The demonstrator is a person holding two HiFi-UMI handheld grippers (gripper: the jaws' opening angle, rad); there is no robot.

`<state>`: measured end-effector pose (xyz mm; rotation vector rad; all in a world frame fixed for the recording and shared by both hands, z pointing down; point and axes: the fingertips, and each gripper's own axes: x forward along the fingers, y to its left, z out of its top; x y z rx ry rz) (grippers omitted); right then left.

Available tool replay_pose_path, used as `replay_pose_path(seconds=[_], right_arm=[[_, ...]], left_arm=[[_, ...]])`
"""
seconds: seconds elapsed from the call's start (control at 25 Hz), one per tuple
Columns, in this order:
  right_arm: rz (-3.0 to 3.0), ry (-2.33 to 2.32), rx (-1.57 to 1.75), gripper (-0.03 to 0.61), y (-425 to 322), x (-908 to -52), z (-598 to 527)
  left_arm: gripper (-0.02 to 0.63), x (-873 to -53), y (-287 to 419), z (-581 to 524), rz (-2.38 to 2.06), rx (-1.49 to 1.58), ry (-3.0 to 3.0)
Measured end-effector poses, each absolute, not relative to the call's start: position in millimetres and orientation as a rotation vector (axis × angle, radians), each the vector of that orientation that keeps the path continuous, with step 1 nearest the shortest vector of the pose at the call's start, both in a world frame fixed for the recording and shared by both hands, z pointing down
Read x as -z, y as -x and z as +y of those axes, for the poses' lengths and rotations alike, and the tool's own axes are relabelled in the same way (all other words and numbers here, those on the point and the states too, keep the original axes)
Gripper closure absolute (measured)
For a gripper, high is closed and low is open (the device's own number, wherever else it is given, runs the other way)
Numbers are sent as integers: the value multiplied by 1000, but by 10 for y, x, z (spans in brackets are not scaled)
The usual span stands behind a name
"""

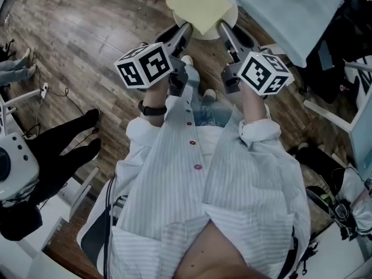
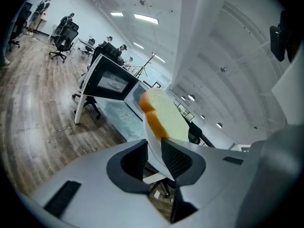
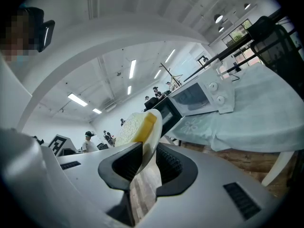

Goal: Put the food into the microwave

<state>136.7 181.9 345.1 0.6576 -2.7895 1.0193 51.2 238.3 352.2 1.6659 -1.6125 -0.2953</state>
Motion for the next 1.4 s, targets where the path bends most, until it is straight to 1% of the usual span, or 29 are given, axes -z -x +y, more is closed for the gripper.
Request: replay_pose_path(seconds=[0.72,1.08,1.4], right_arm=[[-2785,-762,-1040,477,-359,-3509,1153],[-2762,-822,-1057,477,-216,-3622,1043],[-2737,-852,-1082,477,-131,-3688,742]], left_arm=[[520,-3564,534,1653,-1539,247,-1731],[520,-3678,686,1524,-1499,227,-1747],[520,-3741,781,1191,-1472,214,-1747]])
